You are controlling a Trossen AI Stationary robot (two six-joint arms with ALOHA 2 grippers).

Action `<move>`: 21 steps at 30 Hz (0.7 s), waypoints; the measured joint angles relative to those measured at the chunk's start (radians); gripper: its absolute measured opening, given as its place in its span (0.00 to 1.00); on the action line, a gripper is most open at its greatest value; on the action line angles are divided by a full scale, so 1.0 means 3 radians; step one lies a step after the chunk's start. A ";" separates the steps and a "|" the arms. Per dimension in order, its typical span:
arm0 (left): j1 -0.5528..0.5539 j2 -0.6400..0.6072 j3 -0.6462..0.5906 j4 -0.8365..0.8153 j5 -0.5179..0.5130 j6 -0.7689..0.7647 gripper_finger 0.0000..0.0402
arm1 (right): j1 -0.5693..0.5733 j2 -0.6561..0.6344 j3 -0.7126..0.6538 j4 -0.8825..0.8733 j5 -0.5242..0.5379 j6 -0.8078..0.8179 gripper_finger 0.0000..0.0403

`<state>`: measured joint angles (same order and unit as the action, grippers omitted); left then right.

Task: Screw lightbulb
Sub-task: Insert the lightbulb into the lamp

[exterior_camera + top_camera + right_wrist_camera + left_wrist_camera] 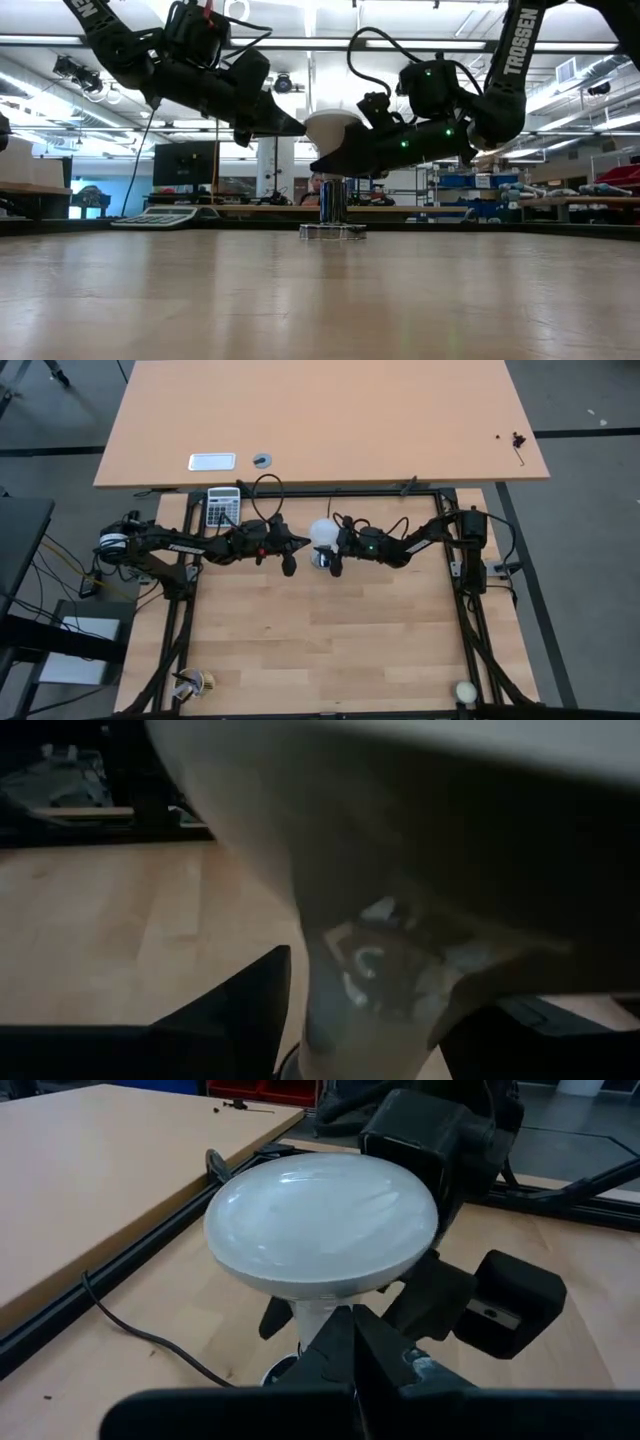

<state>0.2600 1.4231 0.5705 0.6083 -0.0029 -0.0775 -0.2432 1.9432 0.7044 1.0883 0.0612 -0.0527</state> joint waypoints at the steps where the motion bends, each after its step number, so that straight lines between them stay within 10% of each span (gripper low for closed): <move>1: 0.0000 0.0000 0.0000 0.0001 0.0000 0.0016 0.00 | -0.0001 0.0001 0.0000 0.0031 0.0003 -0.0005 0.56; 21: 0.0000 0.0000 0.0000 -0.0001 0.0000 0.0058 0.00 | 0.0006 0.0002 0.0000 0.0056 0.0098 0.0377 0.68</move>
<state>0.2600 1.4231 0.5705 0.6079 -0.0029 -0.0601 -0.2413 1.9438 0.7044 1.1049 0.0908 0.0605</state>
